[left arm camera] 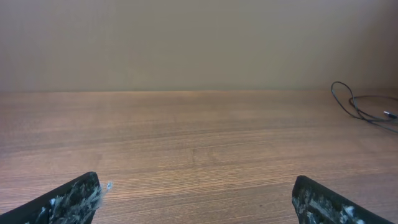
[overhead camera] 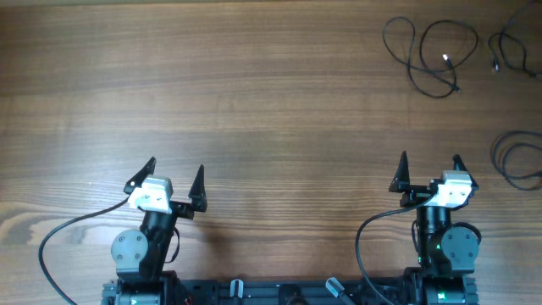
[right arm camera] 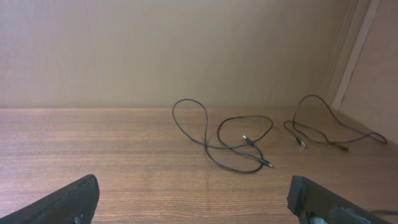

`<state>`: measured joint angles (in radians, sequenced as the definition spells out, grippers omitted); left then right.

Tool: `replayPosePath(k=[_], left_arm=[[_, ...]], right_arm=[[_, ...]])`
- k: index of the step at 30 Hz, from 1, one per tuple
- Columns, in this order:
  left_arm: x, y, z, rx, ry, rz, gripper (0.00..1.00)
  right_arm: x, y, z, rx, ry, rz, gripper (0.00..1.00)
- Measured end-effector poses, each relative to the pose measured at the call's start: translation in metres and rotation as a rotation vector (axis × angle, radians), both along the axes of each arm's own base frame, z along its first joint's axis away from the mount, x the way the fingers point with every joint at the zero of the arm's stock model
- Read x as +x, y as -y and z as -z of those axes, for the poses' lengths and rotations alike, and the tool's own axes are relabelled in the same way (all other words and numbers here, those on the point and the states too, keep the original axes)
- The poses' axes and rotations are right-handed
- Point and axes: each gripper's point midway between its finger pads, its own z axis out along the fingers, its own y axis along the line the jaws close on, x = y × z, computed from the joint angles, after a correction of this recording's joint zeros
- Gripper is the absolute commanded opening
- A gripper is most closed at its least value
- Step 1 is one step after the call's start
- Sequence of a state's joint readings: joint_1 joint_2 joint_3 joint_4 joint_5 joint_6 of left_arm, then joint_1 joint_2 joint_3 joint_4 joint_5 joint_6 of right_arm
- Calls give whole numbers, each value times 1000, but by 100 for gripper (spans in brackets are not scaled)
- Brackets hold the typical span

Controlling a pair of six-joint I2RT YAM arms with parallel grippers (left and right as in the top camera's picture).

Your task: Untangle cables

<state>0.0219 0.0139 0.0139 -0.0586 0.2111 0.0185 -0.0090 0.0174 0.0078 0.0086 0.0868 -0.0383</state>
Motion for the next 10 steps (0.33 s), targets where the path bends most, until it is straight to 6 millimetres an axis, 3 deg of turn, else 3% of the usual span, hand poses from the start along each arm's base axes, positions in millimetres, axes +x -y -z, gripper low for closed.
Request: replayPosePath(k=[10], left_arm=[[0, 0, 0, 0, 0, 0, 100]], right_arm=[[0, 0, 0, 0, 0, 0, 100]])
